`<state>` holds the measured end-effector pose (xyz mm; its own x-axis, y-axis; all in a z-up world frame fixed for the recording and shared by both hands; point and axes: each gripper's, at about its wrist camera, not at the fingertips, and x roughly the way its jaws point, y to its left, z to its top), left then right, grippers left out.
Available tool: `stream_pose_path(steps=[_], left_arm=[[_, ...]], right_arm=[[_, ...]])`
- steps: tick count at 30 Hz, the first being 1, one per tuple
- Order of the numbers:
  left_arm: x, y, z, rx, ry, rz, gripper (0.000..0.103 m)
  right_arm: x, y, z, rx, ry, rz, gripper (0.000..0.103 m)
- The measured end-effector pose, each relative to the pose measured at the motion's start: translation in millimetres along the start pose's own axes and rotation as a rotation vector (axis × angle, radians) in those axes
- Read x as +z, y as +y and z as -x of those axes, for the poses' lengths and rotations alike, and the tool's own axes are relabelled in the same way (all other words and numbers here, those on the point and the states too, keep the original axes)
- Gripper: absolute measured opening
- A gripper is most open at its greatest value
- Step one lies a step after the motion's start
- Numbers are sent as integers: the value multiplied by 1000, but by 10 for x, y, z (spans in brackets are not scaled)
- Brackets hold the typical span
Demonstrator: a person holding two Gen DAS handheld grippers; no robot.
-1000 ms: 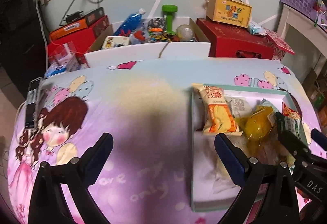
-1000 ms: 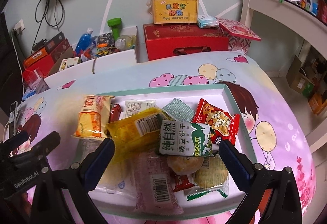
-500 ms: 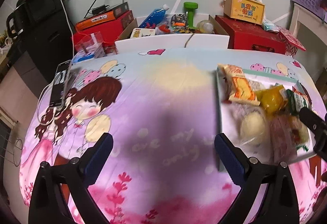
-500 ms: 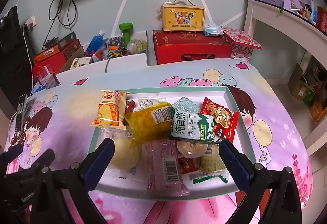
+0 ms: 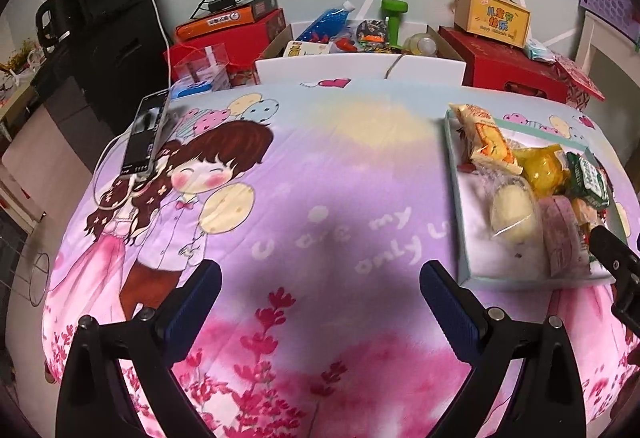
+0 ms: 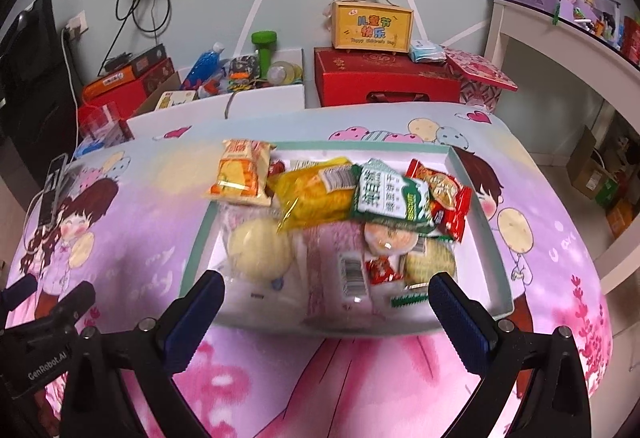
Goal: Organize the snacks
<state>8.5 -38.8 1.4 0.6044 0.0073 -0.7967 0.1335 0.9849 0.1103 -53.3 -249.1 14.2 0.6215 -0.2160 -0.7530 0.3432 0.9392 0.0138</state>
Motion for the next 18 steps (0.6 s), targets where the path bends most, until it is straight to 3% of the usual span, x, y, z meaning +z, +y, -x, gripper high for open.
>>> stream_pose_path(steps=[18], left_arm=[[-249,230,4,5,66,19,99]], right_arm=[[-508,169,49,-18,75,53,103]])
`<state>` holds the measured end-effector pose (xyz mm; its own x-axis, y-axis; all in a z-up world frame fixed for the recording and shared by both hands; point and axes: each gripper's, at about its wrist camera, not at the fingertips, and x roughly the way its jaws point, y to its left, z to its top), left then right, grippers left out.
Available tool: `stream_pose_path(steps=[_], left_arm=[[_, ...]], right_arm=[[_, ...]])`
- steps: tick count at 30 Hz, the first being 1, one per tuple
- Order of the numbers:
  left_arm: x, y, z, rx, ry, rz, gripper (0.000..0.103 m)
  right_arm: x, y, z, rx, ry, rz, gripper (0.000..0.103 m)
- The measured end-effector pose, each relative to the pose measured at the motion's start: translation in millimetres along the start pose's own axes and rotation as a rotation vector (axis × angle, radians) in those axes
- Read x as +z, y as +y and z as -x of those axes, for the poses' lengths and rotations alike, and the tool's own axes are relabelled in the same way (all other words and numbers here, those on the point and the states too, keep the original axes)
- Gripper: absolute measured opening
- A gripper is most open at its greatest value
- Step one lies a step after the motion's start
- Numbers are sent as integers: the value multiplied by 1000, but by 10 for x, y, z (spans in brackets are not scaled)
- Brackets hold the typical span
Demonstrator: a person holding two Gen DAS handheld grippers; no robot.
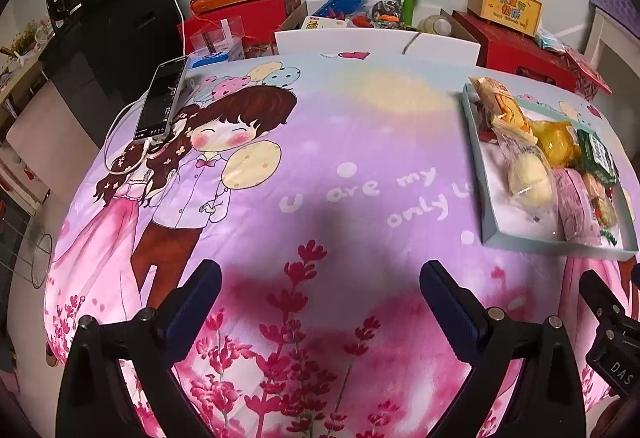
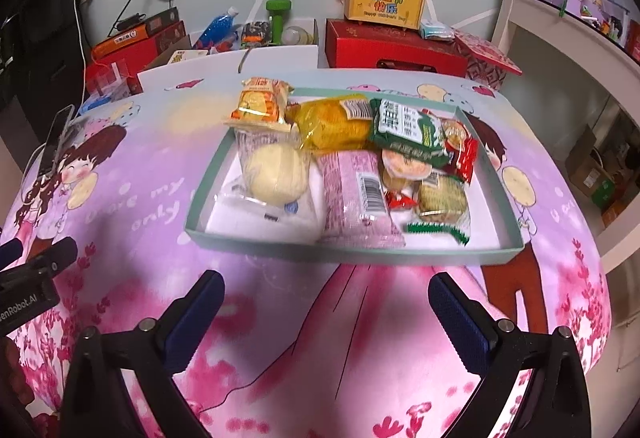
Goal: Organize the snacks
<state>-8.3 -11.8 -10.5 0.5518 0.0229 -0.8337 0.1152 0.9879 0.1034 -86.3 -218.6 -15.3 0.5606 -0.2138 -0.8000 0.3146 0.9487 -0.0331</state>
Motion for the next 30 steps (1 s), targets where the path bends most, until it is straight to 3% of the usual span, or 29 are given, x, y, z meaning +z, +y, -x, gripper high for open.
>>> stream_pose_path(steps=[30], left_arm=[[-45,-187,-209,44,83,-101,99]], right_arm=[[-36,-7,-113,-25,20,4,103]])
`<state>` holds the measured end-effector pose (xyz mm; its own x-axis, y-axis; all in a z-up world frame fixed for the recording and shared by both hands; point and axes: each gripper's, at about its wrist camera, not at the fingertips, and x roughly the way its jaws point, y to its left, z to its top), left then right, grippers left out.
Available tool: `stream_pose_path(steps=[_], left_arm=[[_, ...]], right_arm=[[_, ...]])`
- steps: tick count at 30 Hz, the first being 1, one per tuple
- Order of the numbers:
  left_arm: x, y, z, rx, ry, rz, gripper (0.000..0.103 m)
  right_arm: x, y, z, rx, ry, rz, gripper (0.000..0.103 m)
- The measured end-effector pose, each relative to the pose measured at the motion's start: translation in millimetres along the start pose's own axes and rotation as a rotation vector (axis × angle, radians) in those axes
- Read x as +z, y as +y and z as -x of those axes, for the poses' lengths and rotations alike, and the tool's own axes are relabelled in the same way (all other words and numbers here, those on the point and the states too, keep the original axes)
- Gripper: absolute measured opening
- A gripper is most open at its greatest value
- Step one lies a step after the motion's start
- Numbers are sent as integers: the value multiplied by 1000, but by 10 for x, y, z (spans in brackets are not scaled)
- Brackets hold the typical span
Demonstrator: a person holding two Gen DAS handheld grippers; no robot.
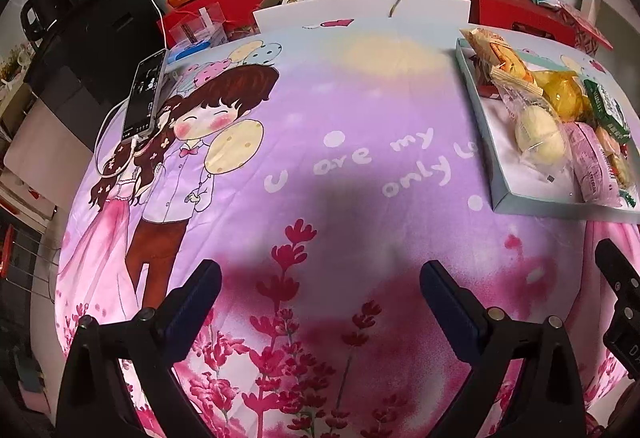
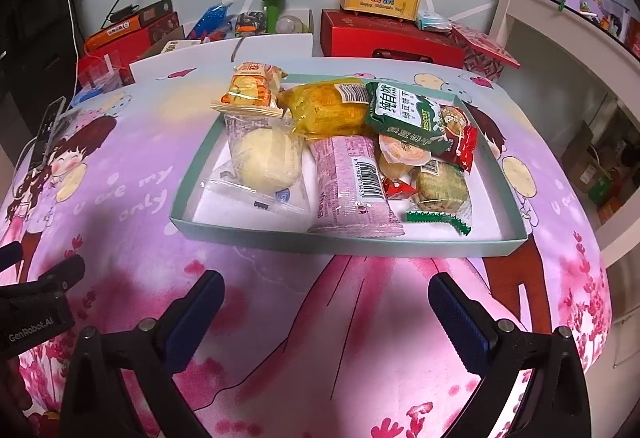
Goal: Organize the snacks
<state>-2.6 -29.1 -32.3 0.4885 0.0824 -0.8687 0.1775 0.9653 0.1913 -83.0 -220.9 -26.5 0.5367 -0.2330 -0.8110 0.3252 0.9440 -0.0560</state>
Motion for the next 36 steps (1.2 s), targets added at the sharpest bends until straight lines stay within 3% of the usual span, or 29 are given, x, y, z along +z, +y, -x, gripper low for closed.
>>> stream_pose_path(steps=[36], left_arm=[[3,6,9,3,-6,9,99]], right_arm=[[2,-11,37,6,-13,1,103]])
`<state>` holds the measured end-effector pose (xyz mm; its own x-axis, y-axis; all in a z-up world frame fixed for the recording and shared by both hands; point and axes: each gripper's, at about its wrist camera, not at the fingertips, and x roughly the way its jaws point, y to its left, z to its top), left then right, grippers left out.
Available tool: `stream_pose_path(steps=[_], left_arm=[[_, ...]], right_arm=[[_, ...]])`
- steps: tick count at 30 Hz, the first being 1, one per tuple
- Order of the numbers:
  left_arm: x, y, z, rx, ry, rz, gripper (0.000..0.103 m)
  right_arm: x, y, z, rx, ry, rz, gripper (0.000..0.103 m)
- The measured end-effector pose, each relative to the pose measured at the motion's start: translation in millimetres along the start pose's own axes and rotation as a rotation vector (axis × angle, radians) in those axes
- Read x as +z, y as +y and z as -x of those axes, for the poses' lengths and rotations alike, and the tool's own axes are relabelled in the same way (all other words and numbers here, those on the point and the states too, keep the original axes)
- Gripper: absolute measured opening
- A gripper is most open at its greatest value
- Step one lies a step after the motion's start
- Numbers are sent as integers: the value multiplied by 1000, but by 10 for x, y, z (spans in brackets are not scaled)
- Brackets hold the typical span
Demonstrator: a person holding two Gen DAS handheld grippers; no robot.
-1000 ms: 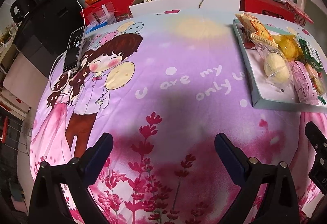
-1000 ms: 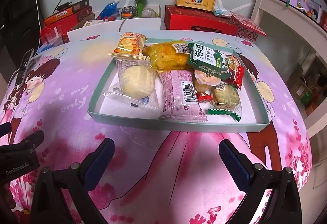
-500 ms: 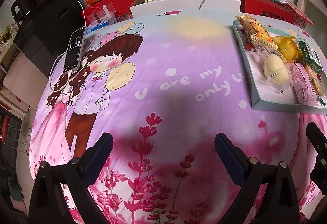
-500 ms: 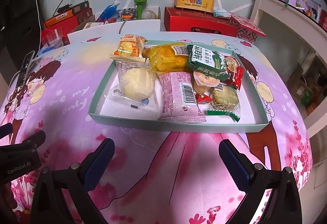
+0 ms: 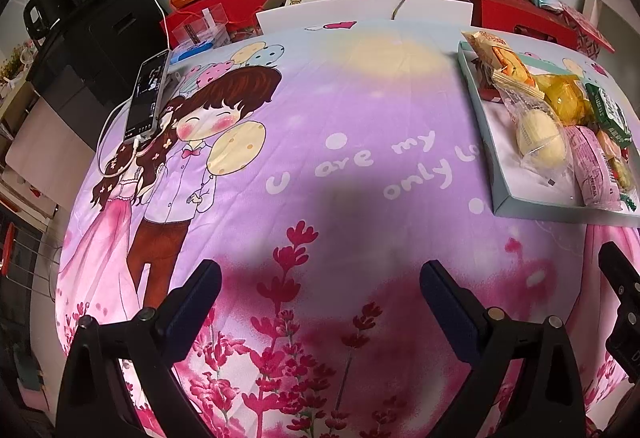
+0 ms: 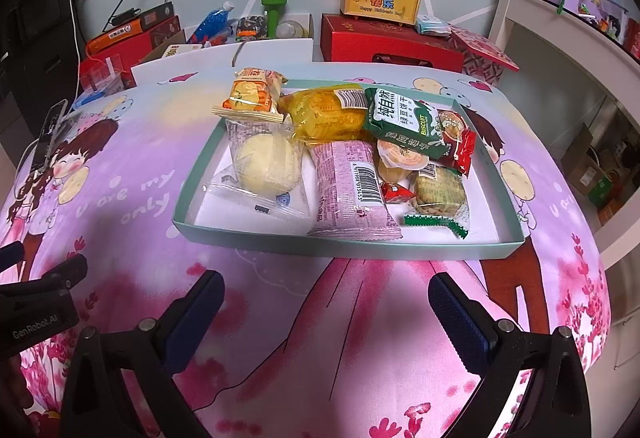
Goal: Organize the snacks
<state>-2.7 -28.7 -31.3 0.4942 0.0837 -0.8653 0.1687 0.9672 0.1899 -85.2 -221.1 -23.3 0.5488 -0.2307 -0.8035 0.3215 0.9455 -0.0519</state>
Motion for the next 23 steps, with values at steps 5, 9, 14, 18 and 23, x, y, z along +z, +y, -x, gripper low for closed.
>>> stream_pose_path(steps=[5,9,14,18,23], left_arm=[[-1,2,0,-1,0,0,99],[-1,3,1,-1,-1,-1,99],[-3,1,2,-1,-1,0,99],[-3,2,4,0,-1,0,99],[8,12,41,-20,-19,8,99]], right_arm=[[-1,2,-3,0,0,0,103],[-1,1,-4,0,1,0,103],[-2,3,-6,0,0,0,103],[-2,3,-6,-1,1,0,103],[-5,0,-6,-1,0,0,103]])
